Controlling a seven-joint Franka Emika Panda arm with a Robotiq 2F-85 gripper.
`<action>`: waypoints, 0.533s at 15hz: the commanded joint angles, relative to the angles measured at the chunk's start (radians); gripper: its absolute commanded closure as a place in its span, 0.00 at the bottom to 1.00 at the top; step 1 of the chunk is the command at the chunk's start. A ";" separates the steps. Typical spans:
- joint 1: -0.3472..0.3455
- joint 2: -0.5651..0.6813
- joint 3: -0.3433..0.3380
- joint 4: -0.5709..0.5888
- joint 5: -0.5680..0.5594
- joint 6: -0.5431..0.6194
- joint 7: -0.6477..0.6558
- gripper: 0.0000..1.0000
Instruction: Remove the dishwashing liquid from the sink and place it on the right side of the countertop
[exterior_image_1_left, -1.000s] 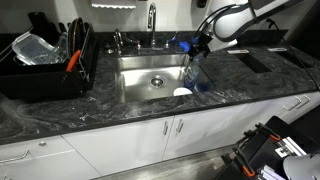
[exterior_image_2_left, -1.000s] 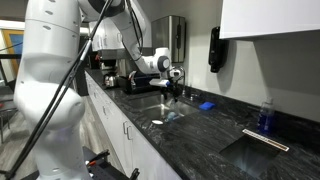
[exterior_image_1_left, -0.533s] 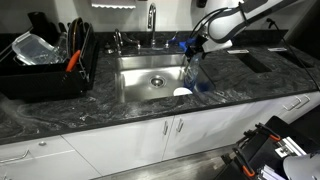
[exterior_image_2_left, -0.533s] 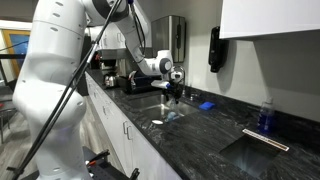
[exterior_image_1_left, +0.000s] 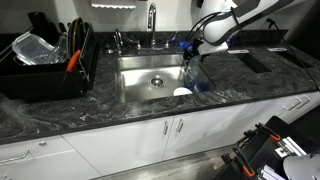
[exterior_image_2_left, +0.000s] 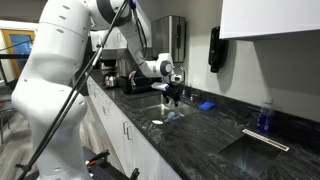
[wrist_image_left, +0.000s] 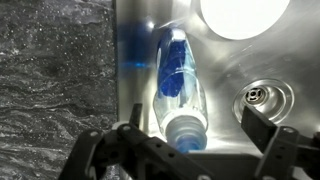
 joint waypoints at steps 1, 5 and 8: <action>0.028 0.039 -0.027 0.048 0.010 -0.027 0.022 0.00; 0.040 0.061 -0.046 0.060 0.002 -0.012 0.047 0.32; 0.042 0.075 -0.054 0.070 0.006 -0.012 0.049 0.55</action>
